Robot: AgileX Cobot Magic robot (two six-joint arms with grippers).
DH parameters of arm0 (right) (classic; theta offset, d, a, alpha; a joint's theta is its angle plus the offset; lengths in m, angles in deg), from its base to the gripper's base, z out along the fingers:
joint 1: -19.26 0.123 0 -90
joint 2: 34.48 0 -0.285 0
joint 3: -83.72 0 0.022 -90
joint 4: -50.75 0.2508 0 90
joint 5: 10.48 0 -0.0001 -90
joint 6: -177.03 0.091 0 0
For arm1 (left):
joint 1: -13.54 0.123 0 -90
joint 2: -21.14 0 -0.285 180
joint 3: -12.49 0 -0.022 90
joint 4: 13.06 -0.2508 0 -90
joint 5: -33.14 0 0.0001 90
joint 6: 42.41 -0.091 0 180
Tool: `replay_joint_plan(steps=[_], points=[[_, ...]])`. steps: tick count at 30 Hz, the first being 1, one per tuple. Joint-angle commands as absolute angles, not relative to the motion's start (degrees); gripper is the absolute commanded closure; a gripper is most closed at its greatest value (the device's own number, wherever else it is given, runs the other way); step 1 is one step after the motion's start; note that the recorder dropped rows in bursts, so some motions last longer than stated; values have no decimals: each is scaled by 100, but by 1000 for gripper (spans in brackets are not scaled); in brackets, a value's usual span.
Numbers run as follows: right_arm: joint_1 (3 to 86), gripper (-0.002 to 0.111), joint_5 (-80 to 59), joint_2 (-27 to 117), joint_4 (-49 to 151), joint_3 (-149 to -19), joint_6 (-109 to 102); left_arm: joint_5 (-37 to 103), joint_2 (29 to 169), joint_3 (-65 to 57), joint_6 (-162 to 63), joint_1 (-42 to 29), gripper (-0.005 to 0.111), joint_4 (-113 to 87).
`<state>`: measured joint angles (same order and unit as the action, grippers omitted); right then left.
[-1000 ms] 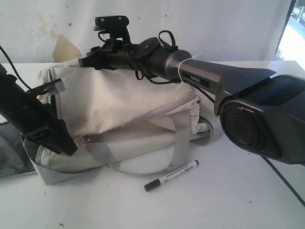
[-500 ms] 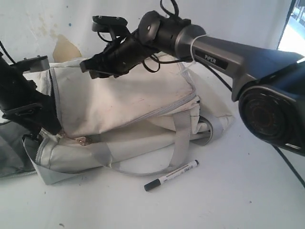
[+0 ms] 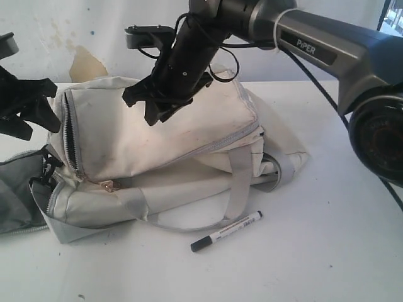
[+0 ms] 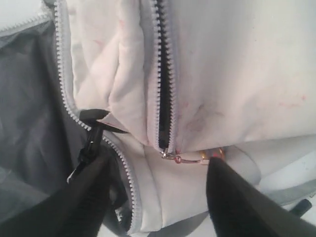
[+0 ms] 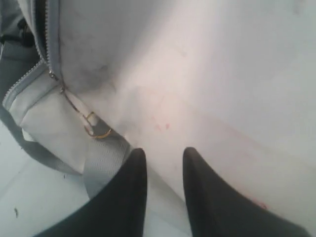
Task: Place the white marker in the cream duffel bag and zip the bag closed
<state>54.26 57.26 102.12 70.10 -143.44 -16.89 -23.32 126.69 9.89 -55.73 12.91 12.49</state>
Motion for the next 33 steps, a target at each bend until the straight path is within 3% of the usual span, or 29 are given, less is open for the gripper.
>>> replay_joint_plan(steps=[1,9,15,19,26,33], points=[[5782,84,5949,9967,6707,-14356,-1526,-2242,12800,999,-5479,1307,34,1694],[6284,85,5949,9723,5963,-14260,-1031,-1882,13355,999,-5512,1307,34,1955],[6345,85,5615,9111,6005,-13142,-1058,-1627,13774,999,-5919,1307,36,2554],[6382,85,5417,8847,6027,-12670,-1157,-1588,13919,999,-5919,1307,52,2566],[6384,85,4834,8718,6370,-12095,-1397,-1681,14053,1010,-5933,1307,104,2930],[6384,85,4165,8779,7107,-11768,-2140,-2544,14053,1439,-5912,1584,107,3552]])
